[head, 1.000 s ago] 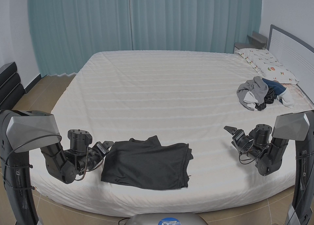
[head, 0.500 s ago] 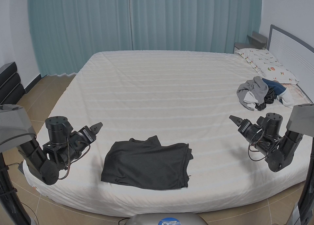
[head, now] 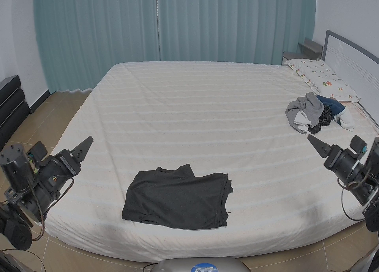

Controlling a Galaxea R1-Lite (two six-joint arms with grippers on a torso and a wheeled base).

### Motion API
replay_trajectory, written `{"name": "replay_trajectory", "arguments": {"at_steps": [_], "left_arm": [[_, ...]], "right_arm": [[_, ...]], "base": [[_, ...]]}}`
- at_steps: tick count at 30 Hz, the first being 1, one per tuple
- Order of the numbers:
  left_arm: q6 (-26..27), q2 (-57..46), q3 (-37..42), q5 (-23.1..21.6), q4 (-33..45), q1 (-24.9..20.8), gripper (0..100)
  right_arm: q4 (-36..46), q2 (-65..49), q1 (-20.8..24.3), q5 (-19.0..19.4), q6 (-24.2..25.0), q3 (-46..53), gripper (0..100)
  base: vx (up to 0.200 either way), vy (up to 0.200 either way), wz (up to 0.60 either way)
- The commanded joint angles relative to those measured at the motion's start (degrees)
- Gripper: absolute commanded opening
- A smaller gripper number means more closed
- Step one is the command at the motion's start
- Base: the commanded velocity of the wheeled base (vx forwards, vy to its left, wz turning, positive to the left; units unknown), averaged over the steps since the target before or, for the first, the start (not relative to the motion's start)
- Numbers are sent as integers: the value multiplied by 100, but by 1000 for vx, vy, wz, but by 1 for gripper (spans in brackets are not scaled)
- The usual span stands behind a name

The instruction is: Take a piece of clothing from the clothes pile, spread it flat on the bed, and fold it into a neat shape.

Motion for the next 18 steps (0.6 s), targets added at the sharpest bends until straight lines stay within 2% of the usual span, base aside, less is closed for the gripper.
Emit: {"name": "replay_trajectory", "arguments": {"at_steps": [1, 4, 6, 7, 9, 12, 15, 18], "left_arm": [[789, -2234, 962, 8, 16, -17, 100], [1246, -3210, 1050, 43, 658, -17, 100], [1263, -3307, 1050, 34, 746, -17, 100], [1448, -4142, 1050, 25, 1431, -17, 100], [1940, -5100, 1006, 34, 2477, -8, 100], [2476, -6207, 847, 78, 3822, -8, 100], [2661, -7218, 540, 96, 5123, 27, 100], [2810, -7868, 320, 140, 6160, 194, 100]], "right_arm": [[983, -2886, -57, -179, -493, 1002, 100], [2715, -4626, -92, -196, -660, 967, 100], [2891, -4793, -92, -196, -696, 958, 100], [4262, -5901, -92, -205, -907, 826, 100], [5765, -6982, -163, -205, -1012, 536, 100], [7329, -7922, -506, -143, -1126, 114, 100], [8621, -8608, -936, -47, -1284, -325, 100], [9606, -9047, -1015, -135, -1583, -677, 100]], "base": [[0, 0, 0], [0, 0, 0], [0, 0, 0], [0, 0, 0], [0, 0, 0], [0, 0, 0], [0, 0, 0], [0, 0, 0]]}}
